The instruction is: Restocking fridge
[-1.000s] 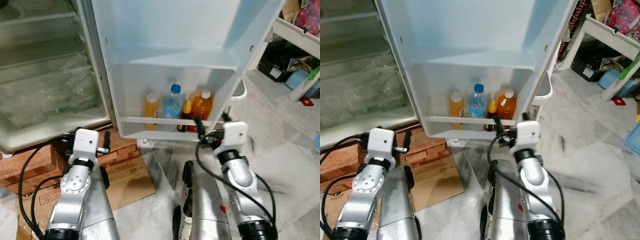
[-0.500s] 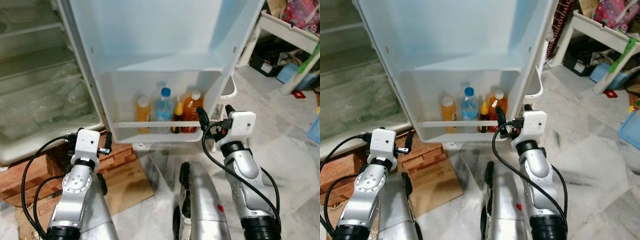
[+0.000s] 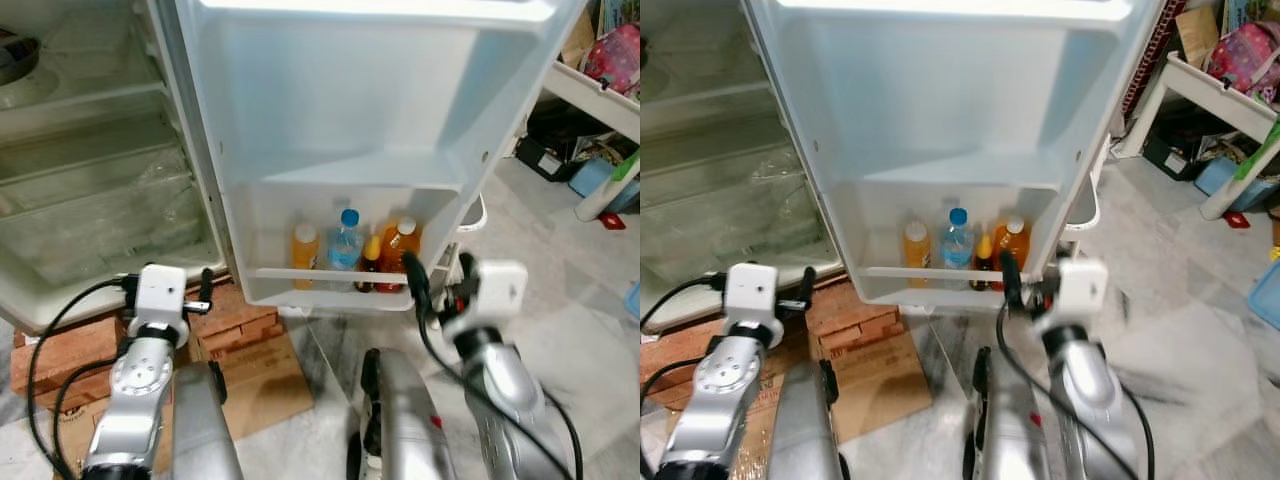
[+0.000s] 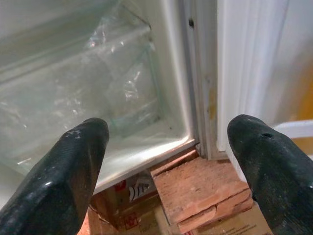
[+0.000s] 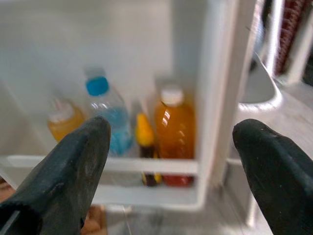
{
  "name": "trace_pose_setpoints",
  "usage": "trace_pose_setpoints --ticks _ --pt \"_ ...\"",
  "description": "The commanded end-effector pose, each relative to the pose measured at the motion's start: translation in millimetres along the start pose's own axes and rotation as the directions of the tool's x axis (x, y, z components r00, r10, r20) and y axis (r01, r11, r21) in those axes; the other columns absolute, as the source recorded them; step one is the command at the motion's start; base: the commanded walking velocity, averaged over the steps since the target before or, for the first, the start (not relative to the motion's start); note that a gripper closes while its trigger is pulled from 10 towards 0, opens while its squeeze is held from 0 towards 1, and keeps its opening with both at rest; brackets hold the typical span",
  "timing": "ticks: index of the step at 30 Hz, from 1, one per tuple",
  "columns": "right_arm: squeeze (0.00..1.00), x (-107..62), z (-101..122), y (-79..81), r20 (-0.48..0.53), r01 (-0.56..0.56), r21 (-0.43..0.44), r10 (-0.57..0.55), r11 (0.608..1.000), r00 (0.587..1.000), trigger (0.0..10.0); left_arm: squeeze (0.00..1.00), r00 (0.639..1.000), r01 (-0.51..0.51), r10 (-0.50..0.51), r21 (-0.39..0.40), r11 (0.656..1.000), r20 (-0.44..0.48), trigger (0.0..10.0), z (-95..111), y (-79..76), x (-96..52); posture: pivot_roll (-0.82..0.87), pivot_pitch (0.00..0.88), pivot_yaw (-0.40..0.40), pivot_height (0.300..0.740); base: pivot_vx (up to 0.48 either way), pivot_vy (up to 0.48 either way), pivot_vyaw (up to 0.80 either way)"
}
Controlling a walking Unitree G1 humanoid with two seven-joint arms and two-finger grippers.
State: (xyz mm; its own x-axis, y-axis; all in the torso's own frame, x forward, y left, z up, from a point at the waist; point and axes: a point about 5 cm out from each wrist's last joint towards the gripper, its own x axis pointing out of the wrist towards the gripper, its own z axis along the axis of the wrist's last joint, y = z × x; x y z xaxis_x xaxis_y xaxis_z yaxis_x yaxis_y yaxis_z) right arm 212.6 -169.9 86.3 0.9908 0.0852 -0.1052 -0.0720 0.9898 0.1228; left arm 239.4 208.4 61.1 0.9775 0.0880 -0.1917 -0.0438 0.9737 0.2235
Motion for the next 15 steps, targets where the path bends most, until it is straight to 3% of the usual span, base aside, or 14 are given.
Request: trace_pose_setpoints --ticks 1,6,15 --pt "0.0 -2.7 14.0 -0.6 0.045 0.002 0.002 -0.002 1.0 0.999 10.0 0.0 1.0 0.014 -0.013 -0.006 1.0 0.023 10.0 4.3 3.3 -6.3 0.06 0.0 -0.033 0.578 0.0 0.0 0.0" --pt "0.0 -15.1 12.7 -14.1 0.004 0.063 0.01 -0.063 0.998 0.998 10.0 0.0 0.998 0.041 -0.04 -0.016 0.999 0.04 10.0 5.3 5.6 -21.9 0.07 0.0 -0.032 0.609 0.0 0.0 -0.08" --pt "0.0 -10.5 13.9 -19.6 -0.016 0.097 -0.022 -0.098 0.995 0.995 10.0 0.0 0.999 0.047 -0.046 -0.018 0.999 0.028 10.0 4.3 6.3 -23.8 0.07 0.0 -0.035 0.63 0.0 0.0 -0.38"
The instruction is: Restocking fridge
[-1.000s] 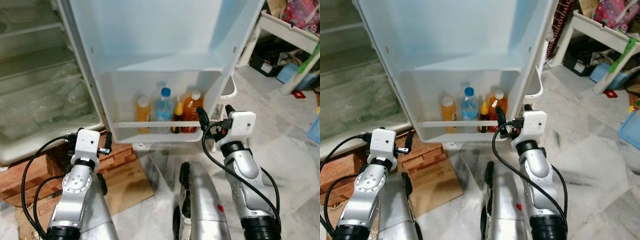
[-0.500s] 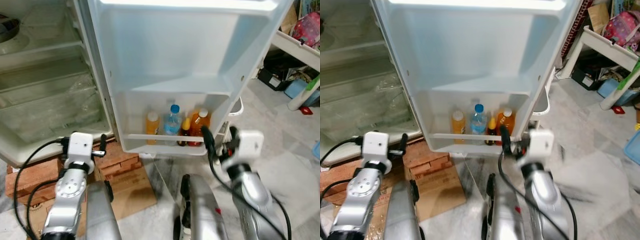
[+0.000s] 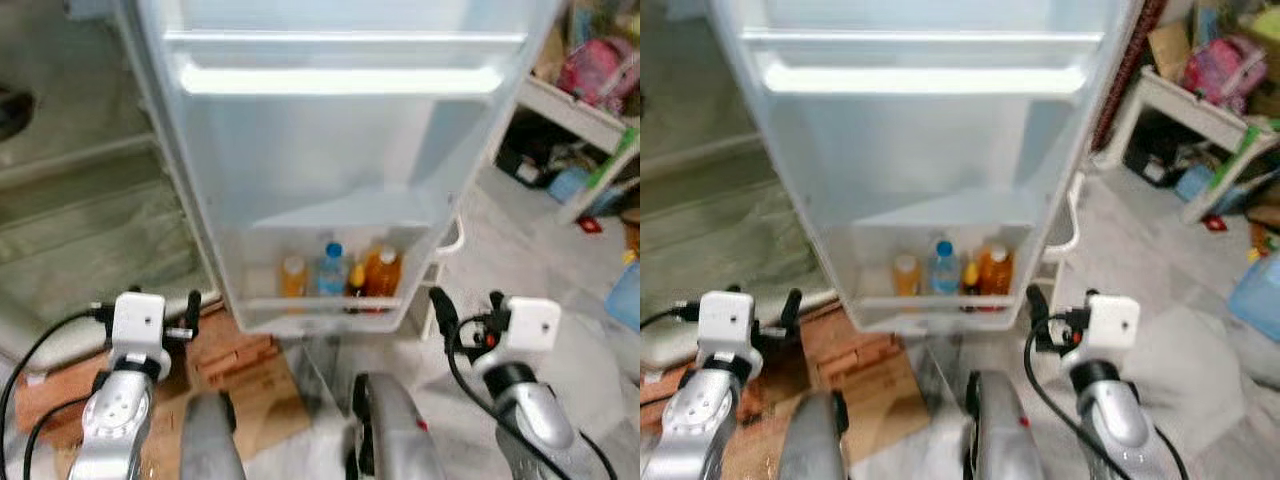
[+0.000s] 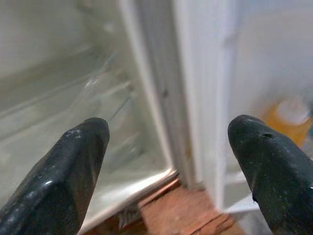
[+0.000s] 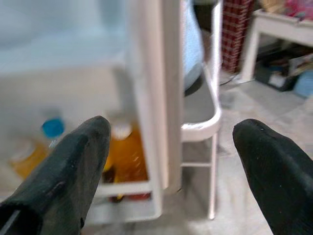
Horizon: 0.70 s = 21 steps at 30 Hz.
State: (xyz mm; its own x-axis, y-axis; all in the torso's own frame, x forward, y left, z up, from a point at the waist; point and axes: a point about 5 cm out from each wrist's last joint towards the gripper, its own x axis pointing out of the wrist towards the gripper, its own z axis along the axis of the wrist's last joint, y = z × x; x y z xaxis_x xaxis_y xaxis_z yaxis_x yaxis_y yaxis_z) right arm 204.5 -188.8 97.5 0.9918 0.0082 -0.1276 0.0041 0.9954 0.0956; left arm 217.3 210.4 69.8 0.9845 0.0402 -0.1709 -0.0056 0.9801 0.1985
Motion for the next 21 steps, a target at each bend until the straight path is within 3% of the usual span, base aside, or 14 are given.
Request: trace_pose_setpoints --ticks 1,21 --pt "0.0 1.2 2.5 -2.7 -0.005 0.019 0.002 -0.019 1.0 1.0 10.0 0.0 1.0 0.007 -0.007 -0.001 1.0 -0.001 10.0 1.9 1.3 -1.3 0.07 0.0 -0.035 0.63 0.0 0.0 -0.44" --pt "0.0 -0.5 -2.4 -4.2 -0.045 0.028 0.023 -0.027 0.999 0.999 10.0 0.0 1.0 -0.006 0.006 0.005 1.0 -0.012 10.0 1.4 0.5 0.9 0.07 0.0 -0.04 0.63 0.0 0.0 -0.44"
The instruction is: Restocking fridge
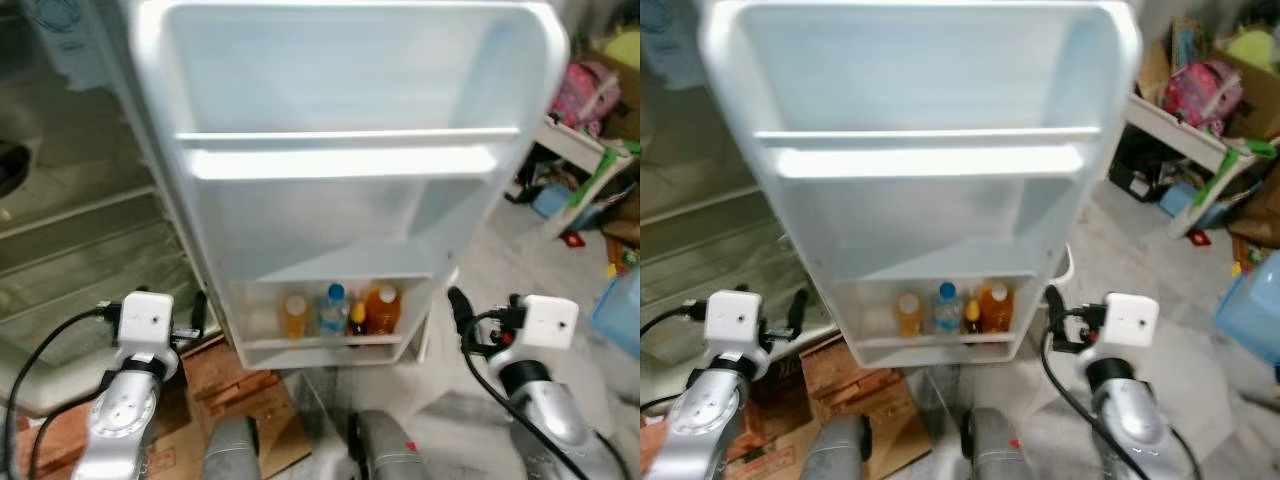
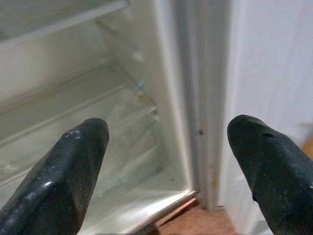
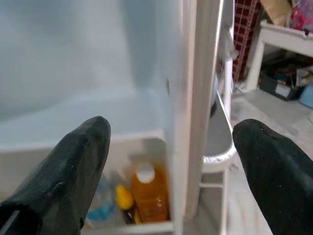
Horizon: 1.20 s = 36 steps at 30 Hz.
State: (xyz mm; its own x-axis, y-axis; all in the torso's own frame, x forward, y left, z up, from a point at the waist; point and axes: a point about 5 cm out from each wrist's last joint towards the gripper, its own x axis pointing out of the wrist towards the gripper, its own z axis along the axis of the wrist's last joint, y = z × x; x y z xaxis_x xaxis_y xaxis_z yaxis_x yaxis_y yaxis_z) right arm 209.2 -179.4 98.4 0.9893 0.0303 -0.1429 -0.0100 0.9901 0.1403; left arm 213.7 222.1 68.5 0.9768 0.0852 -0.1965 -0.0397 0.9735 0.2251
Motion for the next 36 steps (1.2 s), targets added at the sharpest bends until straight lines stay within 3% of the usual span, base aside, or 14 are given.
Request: trace_pose_setpoints --ticks 1,11,16,20,36 --pt "0.0 -5.3 -2.5 -13.7 -0.025 0.048 -0.019 -0.049 0.999 0.998 10.0 0.0 0.999 0.033 -0.032 -0.015 0.999 0.023 10.0 5.8 -10.7 3.1 0.07 0.0 -0.04 0.63 0.0 0.0 -0.45" --pt "0.0 -5.4 -6.0 -13.5 -0.048 0.04 0.01 -0.04 0.999 0.998 10.0 0.0 0.999 0.032 -0.032 -0.01 0.999 0.029 10.0 7.3 -10.6 4.4 0.07 0.0 -0.038 0.63 0.0 0.0 -0.45" --pt "0.0 -4.8 -17.0 -10.2 -0.14 -0.009 0.021 0.012 1.0 0.99 10.0 0.0 0.999 0.04 -0.04 -0.008 0.999 0.032 10.0 8.1 -12.7 6.9 0.06 0.0 -0.038 0.63 0.0 0.0 -0.18" --pt "0.0 -6.3 -14.7 -9.8 -0.127 -0.04 0.039 0.045 0.998 0.991 10.0 0.0 0.998 0.046 -0.045 -0.009 0.999 0.033 10.0 8.3 -14.0 7.9 0.06 0.0 -0.041 0.63 0.0 0.0 -0.25" --pt "0.0 -5.8 -18.0 -8.4 -0.167 -0.087 0.073 0.098 0.994 0.981 10.0 0.0 0.998 0.055 -0.055 -0.006 0.998 0.034 10.0 8.4 -17.1 9.7 0.06 0.0 -0.042 0.718 0.0 0.0 -0.03"
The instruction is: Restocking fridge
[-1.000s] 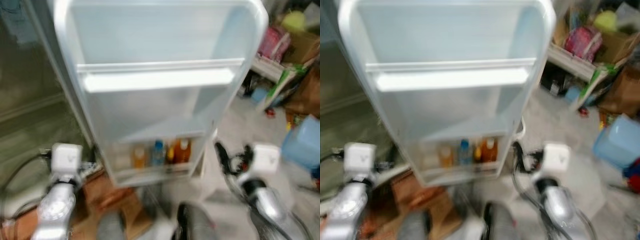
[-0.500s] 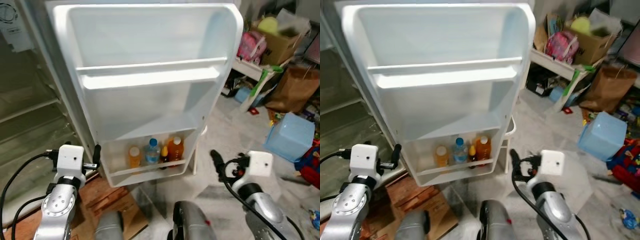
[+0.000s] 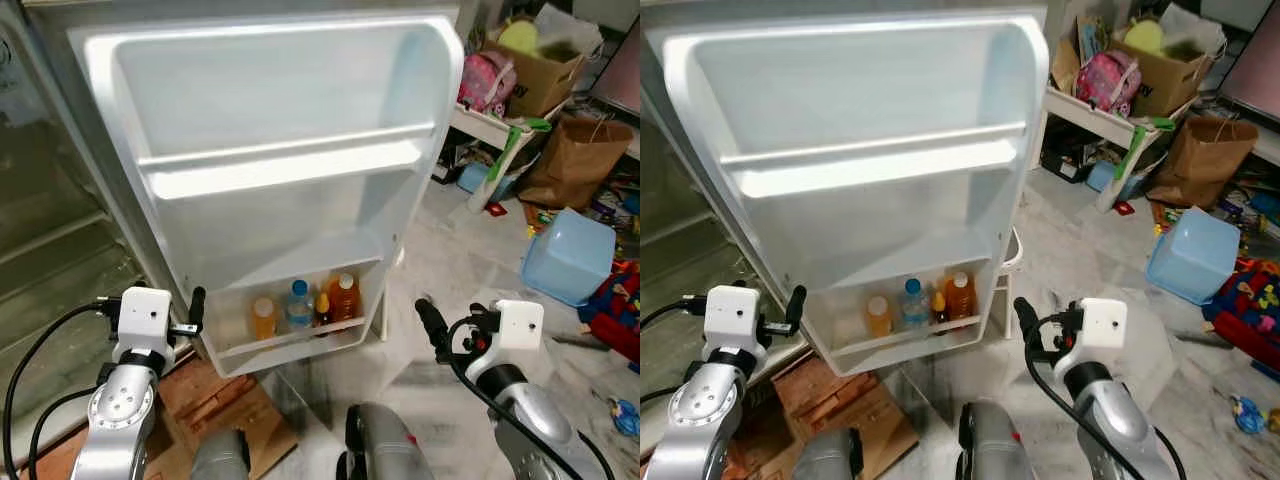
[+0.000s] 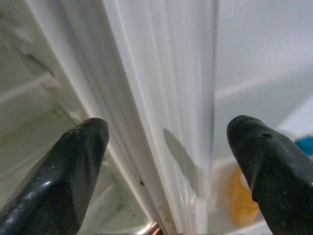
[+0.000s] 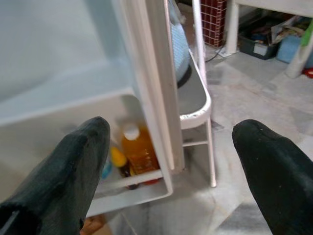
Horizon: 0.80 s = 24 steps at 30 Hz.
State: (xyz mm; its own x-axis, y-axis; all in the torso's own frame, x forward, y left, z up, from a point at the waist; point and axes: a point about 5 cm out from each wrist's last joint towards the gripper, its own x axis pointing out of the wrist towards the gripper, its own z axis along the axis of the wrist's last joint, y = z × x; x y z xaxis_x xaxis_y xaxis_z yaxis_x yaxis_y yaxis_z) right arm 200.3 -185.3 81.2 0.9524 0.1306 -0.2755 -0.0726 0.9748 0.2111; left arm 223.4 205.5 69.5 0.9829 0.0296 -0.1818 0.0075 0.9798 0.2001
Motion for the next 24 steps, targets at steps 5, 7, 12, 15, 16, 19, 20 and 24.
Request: trace_pose_setpoints --ticks 5,7,12,15,16,19,20,24 --pt "0.0 1.2 -11.1 5.6 -0.112 -0.1 0.028 0.103 0.995 0.988 10.0 0.0 1.0 0.003 -0.003 0.01 1.0 -0.006 10.0 -1.1 -0.3 1.1 0.07 0.0 -0.043 0.718 -0.325 0.0 0.0" --pt "0.0 1.8 -12.1 5.4 -0.13 -0.114 0.007 0.114 0.993 0.985 10.0 0.0 1.0 0.003 -0.003 0.01 1.0 -0.007 10.0 -1.7 -0.4 1.3 0.07 0.0 -0.044 0.718 -0.338 0.0 0.0" --pt "0.0 3.4 -14.2 8.6 -0.148 -0.156 -0.013 0.152 0.988 0.977 10.0 0.0 1.0 0.004 -0.004 0.011 1.0 -0.004 10.0 -1.9 -1.5 2.1 0.07 0.0 -0.046 0.718 -0.338 0.0 0.0" --pt "0.0 5.8 -14.4 5.0 -0.152 -0.141 -0.026 0.136 0.99 0.979 10.0 0.0 1.0 0.01 -0.01 0.011 1.0 0.003 10.0 -1.3 -3.1 4.3 0.07 0.0 -0.045 0.728 -0.31 0.0 0.0" --pt "0.0 6.9 -14.7 5.2 -0.151 -0.144 -0.018 0.14 0.989 0.979 10.0 0.0 1.0 0.011 -0.011 0.011 1.0 0.005 10.0 -1.1 -3.5 5.2 0.08 0.0 -0.045 0.733 0.0 0.0 0.0" --pt "0.0 11.3 -16.1 6.3 -0.152 -0.149 -0.011 0.145 0.989 0.978 10.0 0.0 1.0 0.014 -0.014 0.015 1.0 0.004 10.0 -2.1 -4.9 9.0 0.08 0.0 -0.044 0.74 0.0 0.0 0.0" --pt "0.0 14.1 -17.2 7.5 -0.155 -0.148 -0.012 0.145 0.989 0.977 10.0 0.0 1.0 0.017 -0.017 0.014 1.0 0.005 10.0 -2.1 -6.3 11.4 0.08 0.0 -0.044 0.74 0.0 0.0 0.0" --pt "0.0 19.9 -21.5 9.1 -0.164 -0.151 -0.012 0.147 0.988 0.975 10.0 0.0 1.0 0.024 -0.024 0.014 1.0 0.001 10.0 -4.2 -10.5 15.3 0.09 0.0 -0.045 0.74 0.0 0.0 0.0"
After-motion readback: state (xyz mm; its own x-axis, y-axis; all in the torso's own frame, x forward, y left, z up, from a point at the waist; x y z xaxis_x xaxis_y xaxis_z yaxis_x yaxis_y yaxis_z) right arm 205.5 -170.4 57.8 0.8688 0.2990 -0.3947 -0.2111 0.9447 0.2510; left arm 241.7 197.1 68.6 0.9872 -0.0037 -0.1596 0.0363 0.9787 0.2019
